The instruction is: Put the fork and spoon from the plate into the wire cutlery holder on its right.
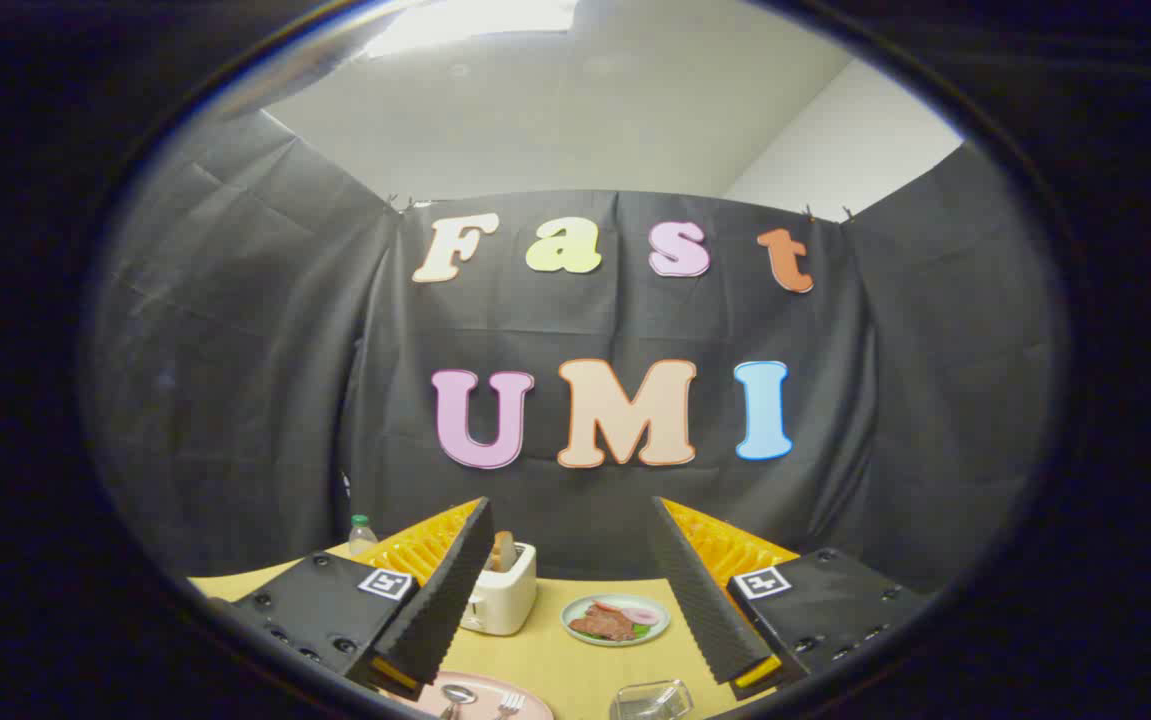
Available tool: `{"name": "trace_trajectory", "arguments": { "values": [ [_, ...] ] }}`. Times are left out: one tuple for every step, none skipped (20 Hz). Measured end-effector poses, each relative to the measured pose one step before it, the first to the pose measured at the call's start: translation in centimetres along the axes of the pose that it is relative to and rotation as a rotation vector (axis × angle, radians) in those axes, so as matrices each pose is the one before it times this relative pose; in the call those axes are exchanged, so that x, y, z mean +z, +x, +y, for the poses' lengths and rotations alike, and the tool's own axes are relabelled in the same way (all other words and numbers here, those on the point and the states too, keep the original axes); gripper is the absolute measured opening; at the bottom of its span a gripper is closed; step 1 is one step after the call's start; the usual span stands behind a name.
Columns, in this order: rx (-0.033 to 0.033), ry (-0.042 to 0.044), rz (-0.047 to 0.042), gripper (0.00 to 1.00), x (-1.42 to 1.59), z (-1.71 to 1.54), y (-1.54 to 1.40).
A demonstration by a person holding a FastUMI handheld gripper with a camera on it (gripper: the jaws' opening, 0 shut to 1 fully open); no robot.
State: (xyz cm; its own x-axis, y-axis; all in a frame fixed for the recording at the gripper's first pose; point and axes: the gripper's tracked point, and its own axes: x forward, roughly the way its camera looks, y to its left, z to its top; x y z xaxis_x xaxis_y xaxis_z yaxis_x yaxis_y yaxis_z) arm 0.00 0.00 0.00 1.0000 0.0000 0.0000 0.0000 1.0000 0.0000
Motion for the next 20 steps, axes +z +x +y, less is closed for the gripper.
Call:
{"name": "trace_trajectory", "arguments": {
  "values": [
    [0.00490,0.00967,0.00230,1.00,-0.070,0.158,0.096],
    [0.00309,0.01045,-0.00247,1.00,-0.052,0.166,0.212],
    [-0.00404,0.00830,0.00083,1.00,0.061,-0.011,0.217],
    [-0.00101,0.00740,0.00472,1.00,-0.179,-0.026,0.173],
    [0.00544,0.00499,0.00885,1.00,-0.108,0.179,0.065],
    [0.00242,-0.00046,0.00503,1.00,-0.236,0.059,-0.003],
    [-0.00085,-0.00378,-0.00203,1.00,0.152,-0.012,0.028],
    [-0.00135,-0.00468,0.00040,1.00,0.071,-0.107,0.069],
    [0.00048,-0.00424,0.00130,1.00,0.063,0.042,-0.059],
    [-0.00169,-0.00589,0.00004,1.00,0.091,-0.021,0.011],
    [0.00003,-0.00511,-0.00631,1.00,0.276,-0.008,-0.027],
    [0.00194,-0.00474,-0.00322,1.00,0.166,0.162,0.024],
    [0.00283,-0.00081,-0.00328,0.99,0.114,0.122,-0.006],
    [0.00061,0.00131,-0.00257,0.99,0.151,0.098,0.024],
    [0.00326,0.00451,-0.00117,1.00,0.095,0.151,0.021],
    [0.00670,0.00207,0.00341,1.00,-0.158,0.325,0.051],
    [0.00500,-0.00426,0.00599,1.00,-0.085,0.178,0.025],
    [0.00207,-0.00661,0.00639,1.00,-0.276,0.005,-0.015],
    [0.00550,-0.00659,0.00527,1.00,-0.233,0.136,-0.093],
    [0.00819,-0.00586,0.00913,1.00,-0.476,0.276,-0.062]
  ]
}}
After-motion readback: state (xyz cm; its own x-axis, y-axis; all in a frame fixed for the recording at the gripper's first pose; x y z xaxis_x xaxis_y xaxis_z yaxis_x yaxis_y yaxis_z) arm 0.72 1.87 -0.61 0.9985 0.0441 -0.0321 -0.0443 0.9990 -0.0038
